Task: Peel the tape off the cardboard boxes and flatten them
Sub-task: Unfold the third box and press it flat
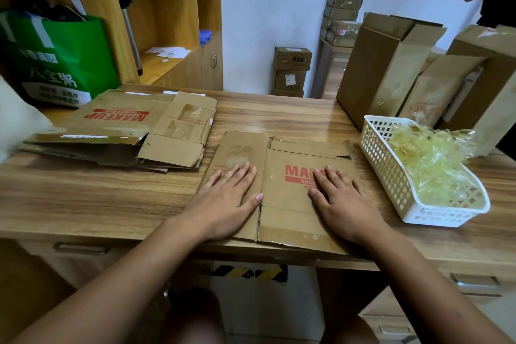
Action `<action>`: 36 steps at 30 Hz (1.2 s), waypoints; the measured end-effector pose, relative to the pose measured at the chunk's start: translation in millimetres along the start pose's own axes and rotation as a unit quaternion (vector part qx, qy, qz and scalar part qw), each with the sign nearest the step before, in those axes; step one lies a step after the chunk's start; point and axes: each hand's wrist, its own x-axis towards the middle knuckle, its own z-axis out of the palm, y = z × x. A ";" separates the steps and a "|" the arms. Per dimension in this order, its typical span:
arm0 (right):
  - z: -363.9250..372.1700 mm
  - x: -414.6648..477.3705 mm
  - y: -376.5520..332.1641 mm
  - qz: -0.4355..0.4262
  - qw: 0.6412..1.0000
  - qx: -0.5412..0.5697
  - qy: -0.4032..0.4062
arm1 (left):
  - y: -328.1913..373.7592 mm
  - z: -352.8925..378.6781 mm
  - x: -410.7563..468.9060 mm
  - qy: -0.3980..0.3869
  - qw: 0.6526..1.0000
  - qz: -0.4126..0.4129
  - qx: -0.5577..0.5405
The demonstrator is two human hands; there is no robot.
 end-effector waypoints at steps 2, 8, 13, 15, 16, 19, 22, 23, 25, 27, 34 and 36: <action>1.9 -1.1 -0.9 -0.001 1.000 -0.006 0.004 | -0.8 2.8 1.0 0.004 1.000 -0.002 0.006; 6.2 0.6 -1.8 0.003 1.000 -0.022 0.004 | -3.2 6.4 3.8 0.004 1.000 0.001 0.014; 4.4 0.4 -0.8 0.002 1.000 -0.013 0.007 | -0.5 3.4 1.7 0.004 1.000 -0.004 0.010; 5.2 0.5 -0.5 0.002 1.000 -0.014 0.007 | -0.7 3.7 1.8 0.004 1.000 -0.003 0.010; 5.8 0.5 -0.5 0.002 1.000 -0.016 0.009 | -0.7 4.0 2.0 0.004 1.000 -0.002 0.010; 6.6 0.2 -1.8 0.004 1.000 -0.021 0.012 | -0.6 3.7 2.1 -0.004 1.000 -0.003 0.012; 5.7 -0.1 -1.9 0.005 1.000 -0.016 0.011 | -0.7 2.5 1.1 -0.001 1.000 -0.005 0.009; 5.6 -0.3 -1.6 0.004 1.000 -0.014 0.010 | -0.5 2.6 0.4 0.000 1.000 -0.006 0.007; 6.7 -0.5 -0.7 0.002 1.000 -0.013 0.013 | -0.4 3.2 -0.5 0.004 1.000 -0.007 0.003; 7.7 0.0 -0.2 0.002 1.000 -0.012 0.018 | -0.6 3.2 0.0 0.001 1.000 -0.006 0.005; 1.3 -8.2 -1.6 0.031 0.997 0.017 0.071 | 0.5 -6.8 -6.2 0.022 0.996 -0.039 -0.082; -2.8 -13.9 0.5 0.074 0.992 0.037 0.093 | -0.9 -11.5 -11.8 0.045 0.990 -0.074 -0.111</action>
